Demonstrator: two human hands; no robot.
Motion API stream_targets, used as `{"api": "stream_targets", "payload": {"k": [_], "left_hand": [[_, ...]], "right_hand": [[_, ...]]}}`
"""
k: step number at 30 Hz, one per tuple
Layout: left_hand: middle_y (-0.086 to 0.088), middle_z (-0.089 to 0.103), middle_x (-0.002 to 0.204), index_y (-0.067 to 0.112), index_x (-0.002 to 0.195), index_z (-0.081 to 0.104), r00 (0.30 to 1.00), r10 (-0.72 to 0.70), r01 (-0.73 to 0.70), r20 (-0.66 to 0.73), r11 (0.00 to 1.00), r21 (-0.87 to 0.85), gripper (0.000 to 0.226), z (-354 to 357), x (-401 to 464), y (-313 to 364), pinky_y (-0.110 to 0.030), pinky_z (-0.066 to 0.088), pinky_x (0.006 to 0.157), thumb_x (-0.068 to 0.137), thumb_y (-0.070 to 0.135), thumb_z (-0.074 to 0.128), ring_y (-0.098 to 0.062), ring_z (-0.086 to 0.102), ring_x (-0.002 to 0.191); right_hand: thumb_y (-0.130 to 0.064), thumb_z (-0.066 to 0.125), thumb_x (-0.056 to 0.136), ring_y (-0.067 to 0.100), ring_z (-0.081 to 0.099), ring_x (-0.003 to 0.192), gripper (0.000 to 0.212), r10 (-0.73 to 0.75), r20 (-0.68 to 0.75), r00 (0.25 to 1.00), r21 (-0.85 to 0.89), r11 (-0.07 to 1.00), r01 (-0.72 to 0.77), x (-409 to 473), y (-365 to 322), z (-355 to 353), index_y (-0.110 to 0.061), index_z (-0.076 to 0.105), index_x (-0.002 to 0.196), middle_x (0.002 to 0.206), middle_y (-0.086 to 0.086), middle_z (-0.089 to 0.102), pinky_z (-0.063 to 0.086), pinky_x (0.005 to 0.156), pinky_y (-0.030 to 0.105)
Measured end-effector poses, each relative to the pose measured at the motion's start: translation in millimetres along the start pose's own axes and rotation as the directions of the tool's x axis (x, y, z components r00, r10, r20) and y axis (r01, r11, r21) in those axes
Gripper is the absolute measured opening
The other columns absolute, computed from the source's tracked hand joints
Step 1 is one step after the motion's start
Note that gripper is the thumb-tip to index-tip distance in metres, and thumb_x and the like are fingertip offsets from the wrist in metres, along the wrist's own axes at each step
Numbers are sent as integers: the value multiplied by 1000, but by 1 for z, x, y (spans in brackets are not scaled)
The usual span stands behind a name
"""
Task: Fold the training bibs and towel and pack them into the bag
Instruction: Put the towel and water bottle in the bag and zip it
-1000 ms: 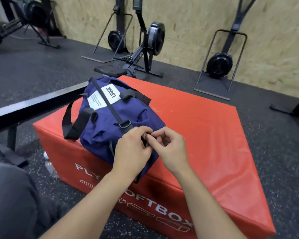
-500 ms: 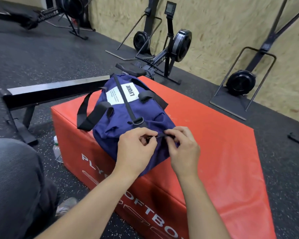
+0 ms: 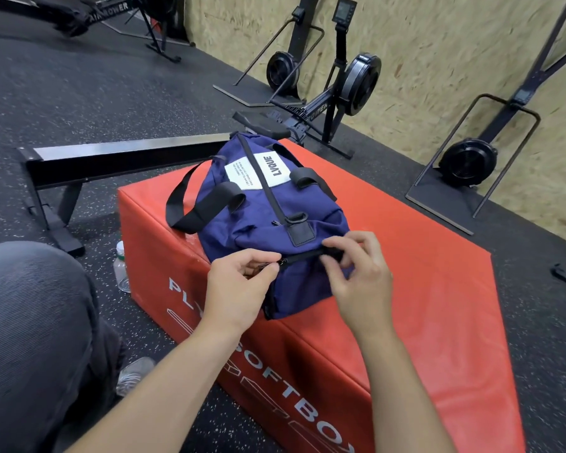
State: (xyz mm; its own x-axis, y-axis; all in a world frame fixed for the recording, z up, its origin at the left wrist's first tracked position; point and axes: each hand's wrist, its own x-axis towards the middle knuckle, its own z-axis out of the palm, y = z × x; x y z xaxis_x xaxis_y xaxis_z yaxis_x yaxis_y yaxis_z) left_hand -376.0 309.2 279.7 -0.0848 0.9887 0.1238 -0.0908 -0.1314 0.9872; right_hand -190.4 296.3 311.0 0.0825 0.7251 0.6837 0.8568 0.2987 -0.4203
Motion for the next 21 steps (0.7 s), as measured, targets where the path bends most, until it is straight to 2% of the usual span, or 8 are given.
{"api": "stream_targets", "payload": {"k": [2, 4, 8, 12, 16, 19, 21], "left_hand": [[6, 77, 80, 22, 89, 79, 1000, -8, 8, 17, 1000, -9, 20, 0, -1, 2, -20, 50, 67, 85, 3, 75, -7, 70, 76], [5, 77, 81, 22, 90, 79, 1000, -1, 1, 27, 1000, -10, 20, -1, -3, 1, -22, 53, 71, 85, 3, 75, -10, 72, 78], [3, 77, 83, 24, 89, 79, 999, -26, 29, 44, 997, -68, 21, -5, -10, -1, -26, 54, 72, 86, 4, 74, -11, 72, 80], [6, 76, 79, 23, 88, 77, 996, -86, 91, 37, 985, -144, 23, -9, -18, -5, -19, 51, 66, 87, 1, 72, -3, 68, 75], [8, 72, 72, 19, 89, 78, 985, -173, 175, 27, 965, -195, 20, -16, -22, -15, -20, 53, 63, 87, 0, 72, -2, 65, 72], [4, 74, 76, 19, 89, 78, 980, -198, 201, 37, 958, -203, 20, -21, -23, -21, -21, 54, 65, 87, 0, 72, -5, 67, 75], [-1, 75, 81, 19, 89, 79, 976, -216, 220, 39, 952, -212, 19, -23, -22, -22, -27, 58, 70, 87, 0, 72, -9, 68, 78]], "right_hand": [[-18, 76, 85, 6, 56, 77, 26, -86, 90, 992, -25, 996, 88, -5, -11, 7, -31, 73, 108, 105, -15, 52, 52, 69, 31], [-20, 75, 86, 7, 58, 80, 26, -119, 111, 987, -71, 989, 127, -10, -16, 14, -31, 73, 110, 107, -16, 54, 53, 66, 35], [-21, 74, 89, 10, 60, 77, 14, -107, 75, 991, -57, 992, 111, -10, -16, 19, -29, 76, 100, 100, -15, 59, 51, 64, 37], [-24, 72, 91, 10, 59, 75, 8, -100, 67, 993, -135, 985, 108, -10, -19, 18, -30, 75, 97, 99, -14, 60, 50, 62, 35], [-27, 72, 91, 12, 61, 75, 7, -45, 28, 999, -148, 988, 49, -7, -18, 15, -31, 74, 97, 99, -14, 59, 51, 63, 36], [-25, 73, 90, 12, 60, 71, 8, -16, 14, 1000, -140, 990, 18, -9, -20, 14, -30, 73, 96, 98, -15, 56, 51, 61, 38], [-20, 73, 89, 9, 57, 68, 10, -18, 5, 1000, -118, 993, 18, -10, -24, 15, -28, 72, 94, 96, -14, 53, 50, 60, 38]]}}
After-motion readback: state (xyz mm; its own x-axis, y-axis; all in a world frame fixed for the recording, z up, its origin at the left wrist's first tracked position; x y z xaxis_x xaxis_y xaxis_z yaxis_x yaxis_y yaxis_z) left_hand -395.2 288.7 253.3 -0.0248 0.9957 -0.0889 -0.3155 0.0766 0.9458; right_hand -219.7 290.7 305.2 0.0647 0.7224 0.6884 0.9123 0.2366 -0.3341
